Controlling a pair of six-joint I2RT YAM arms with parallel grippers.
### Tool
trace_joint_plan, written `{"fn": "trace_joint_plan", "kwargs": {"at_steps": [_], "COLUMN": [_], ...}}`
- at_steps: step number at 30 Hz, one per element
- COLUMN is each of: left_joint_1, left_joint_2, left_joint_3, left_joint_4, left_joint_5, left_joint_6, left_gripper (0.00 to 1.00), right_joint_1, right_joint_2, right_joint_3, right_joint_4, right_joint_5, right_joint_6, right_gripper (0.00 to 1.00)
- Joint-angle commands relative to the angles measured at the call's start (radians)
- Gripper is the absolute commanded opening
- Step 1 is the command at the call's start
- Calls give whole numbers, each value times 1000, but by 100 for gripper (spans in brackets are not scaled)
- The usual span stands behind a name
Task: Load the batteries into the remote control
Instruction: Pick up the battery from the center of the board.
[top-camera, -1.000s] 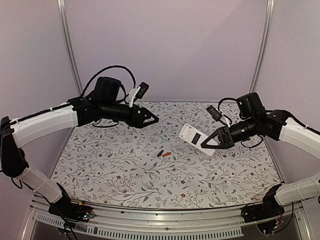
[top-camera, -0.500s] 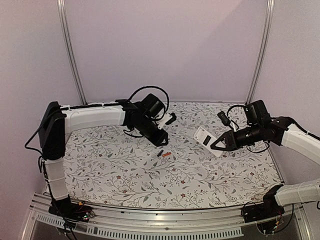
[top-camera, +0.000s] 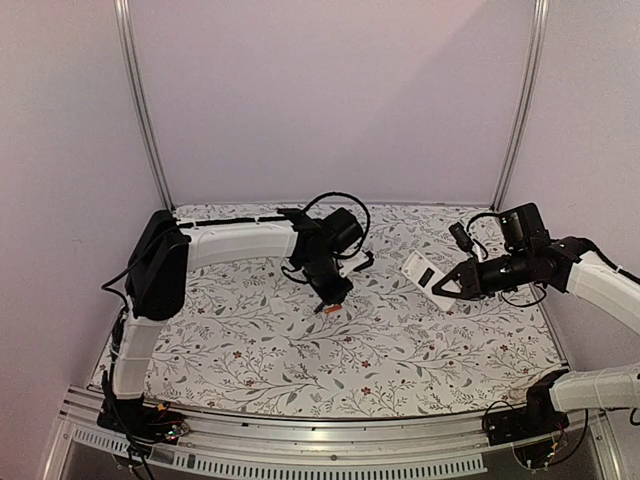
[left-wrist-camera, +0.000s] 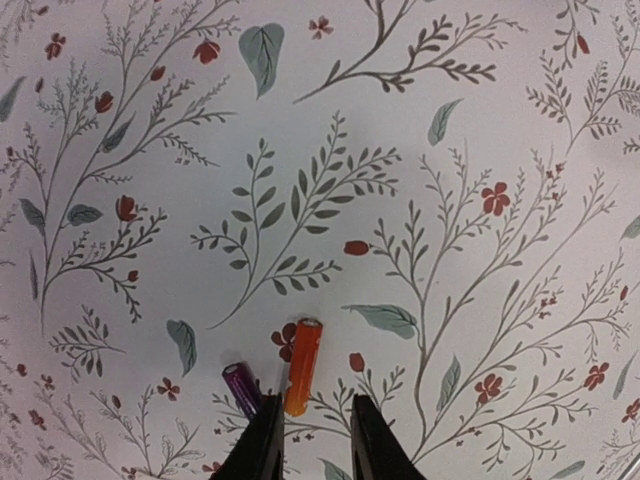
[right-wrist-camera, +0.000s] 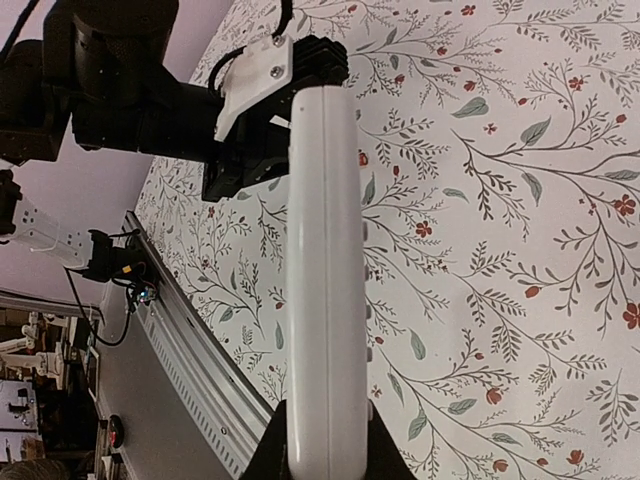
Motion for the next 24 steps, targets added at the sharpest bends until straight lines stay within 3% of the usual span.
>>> {"fn": "trace_joint_plan", "kwargs": {"at_steps": [1,24], "left_joint_1": [-14,-16], "left_joint_2": [38,193], "left_joint_3": [45,168], "left_joint_4": [-53,-133], "left_joint_5": [-45,-52], "left_joint_6": [29,47], "left_gripper": [24,21], "right_joint_1": [-11,-29], "right_joint_2": [-11,-5], "right_joint_3": [-7,-11], "right_joint_4": [0,18], "right_joint_5": [-26,-63], "right_joint_6": [2,8], "right_gripper": [0,0]}}
